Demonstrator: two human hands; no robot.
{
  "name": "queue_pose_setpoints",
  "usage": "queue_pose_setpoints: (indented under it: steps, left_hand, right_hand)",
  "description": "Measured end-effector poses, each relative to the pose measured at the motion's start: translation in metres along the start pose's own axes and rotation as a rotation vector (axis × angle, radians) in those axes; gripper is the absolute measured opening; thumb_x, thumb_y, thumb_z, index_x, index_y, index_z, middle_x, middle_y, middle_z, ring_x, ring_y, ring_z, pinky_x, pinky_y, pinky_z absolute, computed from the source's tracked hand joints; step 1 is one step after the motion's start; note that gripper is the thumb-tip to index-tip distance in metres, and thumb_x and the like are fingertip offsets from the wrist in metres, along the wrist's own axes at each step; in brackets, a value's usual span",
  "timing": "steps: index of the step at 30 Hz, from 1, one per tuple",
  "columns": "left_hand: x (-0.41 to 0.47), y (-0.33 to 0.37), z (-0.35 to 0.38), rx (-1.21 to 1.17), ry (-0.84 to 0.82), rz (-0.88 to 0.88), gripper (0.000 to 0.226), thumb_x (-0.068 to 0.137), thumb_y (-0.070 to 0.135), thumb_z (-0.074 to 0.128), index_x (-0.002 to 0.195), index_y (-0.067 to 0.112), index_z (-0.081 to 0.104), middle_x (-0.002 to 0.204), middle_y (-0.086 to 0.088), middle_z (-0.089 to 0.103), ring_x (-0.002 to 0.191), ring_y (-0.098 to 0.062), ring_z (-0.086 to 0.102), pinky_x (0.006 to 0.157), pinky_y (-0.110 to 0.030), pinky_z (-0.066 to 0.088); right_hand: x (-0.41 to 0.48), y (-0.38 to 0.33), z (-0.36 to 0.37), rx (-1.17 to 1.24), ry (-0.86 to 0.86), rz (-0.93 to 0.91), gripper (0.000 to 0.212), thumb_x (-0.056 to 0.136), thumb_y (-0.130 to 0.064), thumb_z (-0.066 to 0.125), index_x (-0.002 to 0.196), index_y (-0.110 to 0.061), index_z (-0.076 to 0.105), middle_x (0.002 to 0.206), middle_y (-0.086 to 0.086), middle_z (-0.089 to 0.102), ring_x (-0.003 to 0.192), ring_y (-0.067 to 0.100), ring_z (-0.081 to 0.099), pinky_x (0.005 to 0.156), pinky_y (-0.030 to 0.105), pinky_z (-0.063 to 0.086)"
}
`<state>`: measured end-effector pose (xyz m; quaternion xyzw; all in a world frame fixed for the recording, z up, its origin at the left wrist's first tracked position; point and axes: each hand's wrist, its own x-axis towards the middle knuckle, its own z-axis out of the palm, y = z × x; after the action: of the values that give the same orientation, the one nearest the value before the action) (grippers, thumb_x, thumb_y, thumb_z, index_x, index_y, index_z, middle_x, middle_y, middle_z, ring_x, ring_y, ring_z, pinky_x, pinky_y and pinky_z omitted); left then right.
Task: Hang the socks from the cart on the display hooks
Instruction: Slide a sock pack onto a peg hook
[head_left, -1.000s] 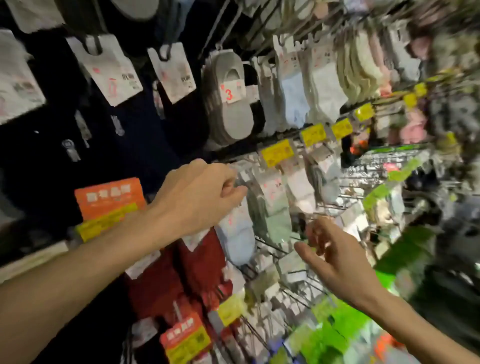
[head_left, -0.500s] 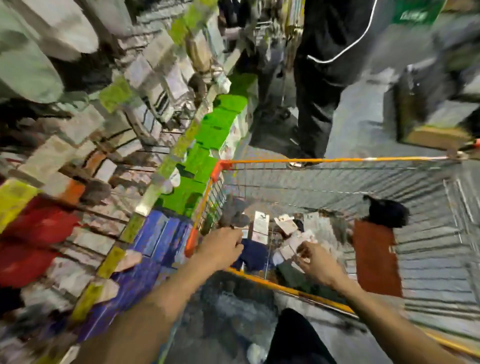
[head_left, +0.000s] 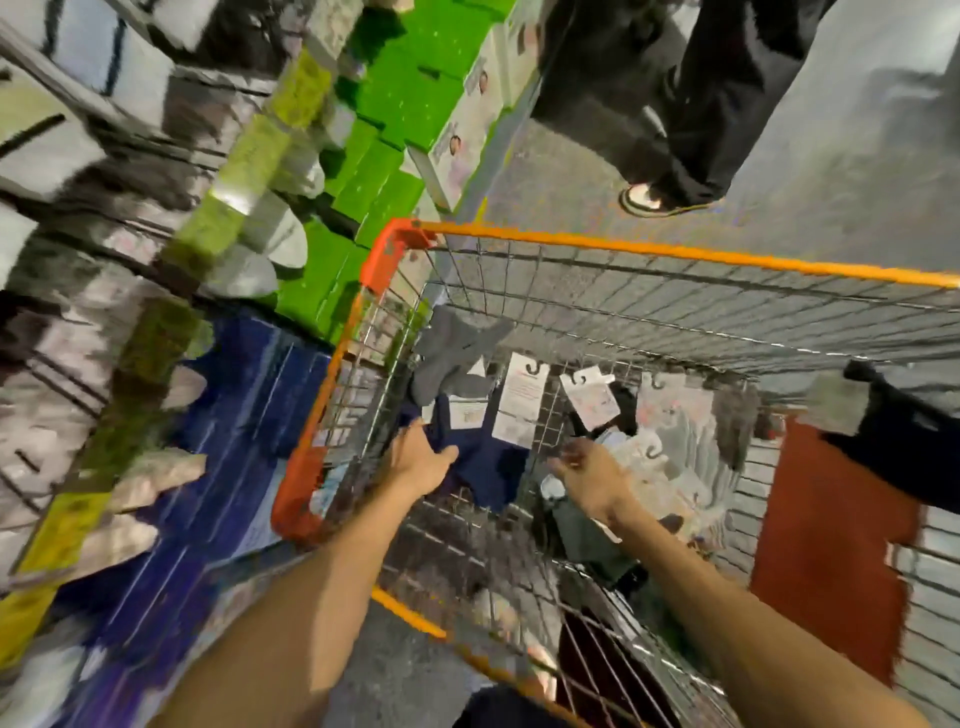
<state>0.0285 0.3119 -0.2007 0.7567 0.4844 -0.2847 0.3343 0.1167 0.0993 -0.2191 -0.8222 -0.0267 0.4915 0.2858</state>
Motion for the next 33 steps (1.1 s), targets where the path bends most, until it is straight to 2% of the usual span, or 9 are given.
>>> queue_pose_setpoints:
  steps: [6, 10, 13, 16, 19, 23, 26, 30, 33]
  left_hand:
    - [0.055, -0.029, 0.035, -0.148, 0.006, -0.142, 0.11, 0.085, 0.038, 0.077, 0.159, 0.013, 0.0, 0.166, -0.007, 0.009, 0.152, -0.028, 0.016, 0.12, -0.04, 0.023]
    - [0.08, -0.028, 0.042, -0.35, 0.046, -0.193, 0.099, 0.076, 0.041, 0.084, 0.152, 0.008, 0.031, 0.154, -0.008, 0.039, 0.139, -0.028, 0.042, 0.111, -0.041, 0.038]
    - [0.091, -0.027, 0.045, -0.176, 0.006, -0.215, 0.105, 0.067, 0.075, 0.073, 0.142, 0.007, 0.049, 0.146, -0.011, 0.048, 0.135, -0.031, 0.044, 0.11, -0.041, 0.039]
    - [0.093, -0.022, 0.056, -0.099, -0.007, -0.137, 0.05, 0.084, 0.047, 0.074, 0.113, 0.007, 0.069, 0.119, -0.01, 0.061, 0.126, -0.03, 0.05, 0.097, -0.033, 0.038]
    - [0.09, -0.019, 0.07, -0.277, -0.11, -0.054, 0.017, 0.081, 0.027, 0.075, 0.085, 0.011, 0.069, 0.093, -0.009, 0.067, 0.094, -0.02, 0.061, 0.075, -0.028, 0.041]
    - [0.07, -0.009, 0.075, -0.321, -0.271, 0.171, 0.037, 0.079, 0.032, 0.067, 0.091, -0.003, 0.069, 0.087, -0.012, 0.07, 0.082, -0.01, 0.06, 0.077, -0.033, 0.051]
    - [0.051, 0.003, 0.073, -0.33, -0.365, 0.318, 0.023, 0.087, 0.009, 0.064, 0.106, -0.002, 0.068, 0.101, -0.013, 0.07, 0.091, 0.013, 0.059, 0.082, -0.007, 0.043]
    - [0.008, 0.023, 0.055, -0.259, -0.324, 0.331, 0.082, 0.087, 0.007, 0.068, 0.153, 0.003, 0.02, 0.145, -0.005, 0.041, 0.127, -0.003, 0.039, 0.095, -0.001, 0.035]
    - [-0.03, 0.043, 0.037, -0.291, -0.4, 0.281, 0.069, 0.095, 0.002, 0.06, 0.148, 0.01, 0.016, 0.134, 0.008, 0.046, 0.113, -0.003, 0.048, 0.075, -0.002, 0.045]
  right_hand:
    - [0.073, -0.028, 0.049, 0.247, -0.11, 0.094, 0.083, 0.089, -0.021, 0.074, 0.15, 0.0, 0.021, 0.135, 0.017, 0.053, 0.124, 0.036, 0.054, 0.102, 0.046, 0.046]
    - [0.096, -0.035, 0.072, 0.337, -0.154, 0.154, 0.102, 0.086, -0.024, 0.078, 0.157, -0.007, 0.006, 0.145, 0.013, 0.047, 0.127, 0.032, 0.051, 0.097, 0.032, 0.045]
    - [0.11, -0.035, 0.079, 0.297, -0.101, 0.126, 0.085, 0.086, -0.035, 0.077, 0.15, -0.006, 0.03, 0.12, 0.008, 0.057, 0.11, 0.023, 0.056, 0.087, 0.021, 0.043]
    - [0.118, -0.029, 0.086, 0.331, -0.074, 0.16, 0.089, 0.067, -0.073, 0.073, 0.135, -0.027, 0.039, 0.139, 0.012, 0.047, 0.121, 0.029, 0.054, 0.106, 0.043, 0.045]
    - [0.116, -0.032, 0.088, 0.412, -0.059, 0.179, 0.064, 0.076, -0.062, 0.074, 0.117, -0.029, 0.037, 0.13, 0.007, 0.046, 0.115, 0.027, 0.055, 0.104, 0.043, 0.046]
    - [0.11, -0.025, 0.084, 0.605, -0.048, 0.181, 0.056, 0.09, -0.03, 0.073, 0.132, -0.015, 0.039, 0.13, 0.002, 0.056, 0.117, 0.019, 0.057, 0.105, 0.036, 0.046]
    - [0.096, -0.018, 0.074, 0.663, -0.102, 0.16, 0.027, 0.095, -0.011, 0.065, 0.12, -0.013, 0.056, 0.122, 0.002, 0.063, 0.093, 0.009, 0.063, 0.077, 0.01, 0.051]
    - [0.059, -0.022, 0.044, 0.812, -0.22, 0.221, 0.046, 0.085, -0.03, 0.075, 0.126, -0.017, 0.06, 0.107, -0.006, 0.069, 0.079, 0.001, 0.067, 0.059, 0.011, 0.05]
    - [0.029, -0.029, 0.022, 0.858, -0.35, 0.254, 0.078, 0.062, -0.049, 0.08, 0.13, -0.015, 0.062, 0.109, 0.001, 0.074, 0.086, 0.011, 0.074, 0.064, 0.021, 0.057]
